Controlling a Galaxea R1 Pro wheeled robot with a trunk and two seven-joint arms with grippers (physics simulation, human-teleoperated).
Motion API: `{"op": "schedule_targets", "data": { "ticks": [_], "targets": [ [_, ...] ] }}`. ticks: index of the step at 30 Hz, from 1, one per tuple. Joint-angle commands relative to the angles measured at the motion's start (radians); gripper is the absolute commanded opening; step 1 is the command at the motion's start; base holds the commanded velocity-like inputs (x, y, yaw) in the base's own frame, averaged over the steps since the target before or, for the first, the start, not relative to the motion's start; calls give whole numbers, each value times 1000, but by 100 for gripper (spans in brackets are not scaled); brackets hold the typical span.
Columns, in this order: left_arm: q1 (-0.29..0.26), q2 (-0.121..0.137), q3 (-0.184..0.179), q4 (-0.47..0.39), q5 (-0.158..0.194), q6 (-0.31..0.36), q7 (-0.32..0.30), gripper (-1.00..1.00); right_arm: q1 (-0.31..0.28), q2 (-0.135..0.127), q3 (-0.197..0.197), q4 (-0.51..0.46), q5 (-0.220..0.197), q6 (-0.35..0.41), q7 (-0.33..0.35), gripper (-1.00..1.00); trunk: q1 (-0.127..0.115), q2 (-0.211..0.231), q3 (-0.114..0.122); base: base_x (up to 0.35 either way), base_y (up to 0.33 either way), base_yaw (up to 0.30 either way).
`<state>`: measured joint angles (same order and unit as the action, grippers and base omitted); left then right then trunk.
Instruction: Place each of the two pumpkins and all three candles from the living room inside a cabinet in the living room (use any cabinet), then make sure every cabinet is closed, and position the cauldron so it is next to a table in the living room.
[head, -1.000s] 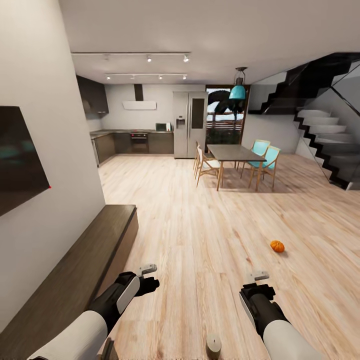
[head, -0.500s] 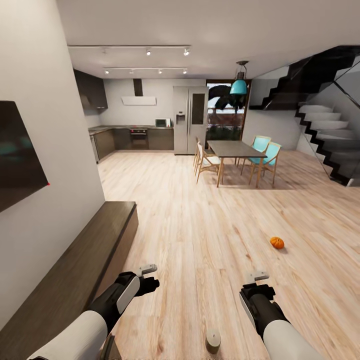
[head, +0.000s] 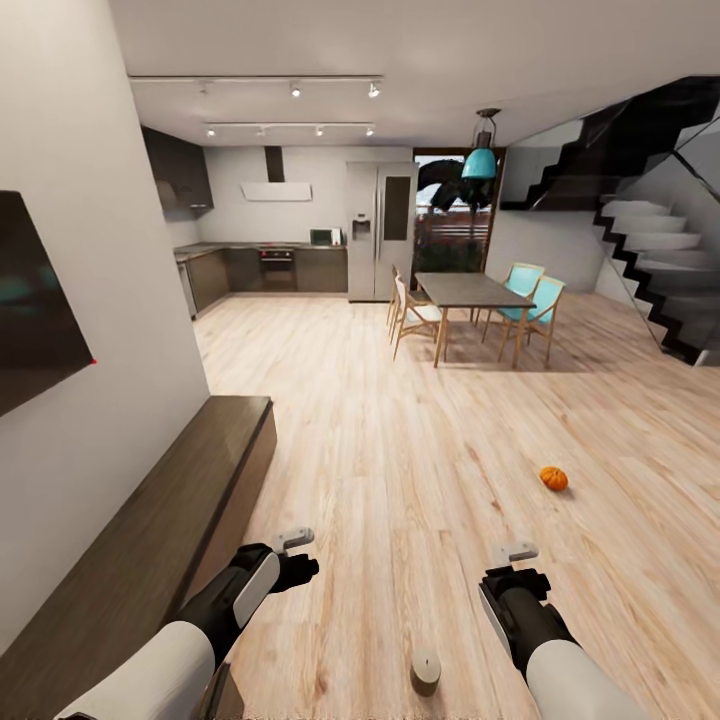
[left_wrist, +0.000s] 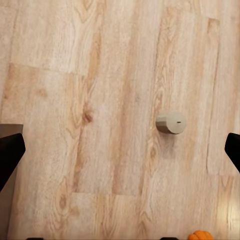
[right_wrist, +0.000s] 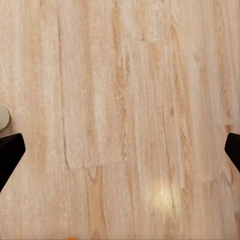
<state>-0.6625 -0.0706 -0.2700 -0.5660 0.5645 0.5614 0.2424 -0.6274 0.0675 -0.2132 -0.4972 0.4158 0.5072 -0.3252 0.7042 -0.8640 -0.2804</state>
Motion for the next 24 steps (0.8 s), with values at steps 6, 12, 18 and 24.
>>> {"op": "schedule_targets", "data": {
  "ticks": [6, 12, 18, 24],
  "targets": [
    [0, 0, 0, 0, 0, 0, 0, 100, 0, 0, 0, 0, 1, 0, 0, 100, 0, 0, -10, 0, 0, 0],
    [0, 0, 0, 1, 0, 0, 0, 100, 0, 0, 0, 0, 1, 1, 0, 100, 0, 0, -19, 0, 0, 0],
    [0, 0, 0, 1, 0, 0, 0, 100, 0, 0, 0, 0, 1, 0, 0, 100, 0, 0, -29, 0, 0, 0],
    [0, 0, 0, 1, 0, 0, 0, 100, 0, 0, 0, 0, 1, 0, 0, 100, 0, 0, -39, 0, 0, 0]
  ]
}}
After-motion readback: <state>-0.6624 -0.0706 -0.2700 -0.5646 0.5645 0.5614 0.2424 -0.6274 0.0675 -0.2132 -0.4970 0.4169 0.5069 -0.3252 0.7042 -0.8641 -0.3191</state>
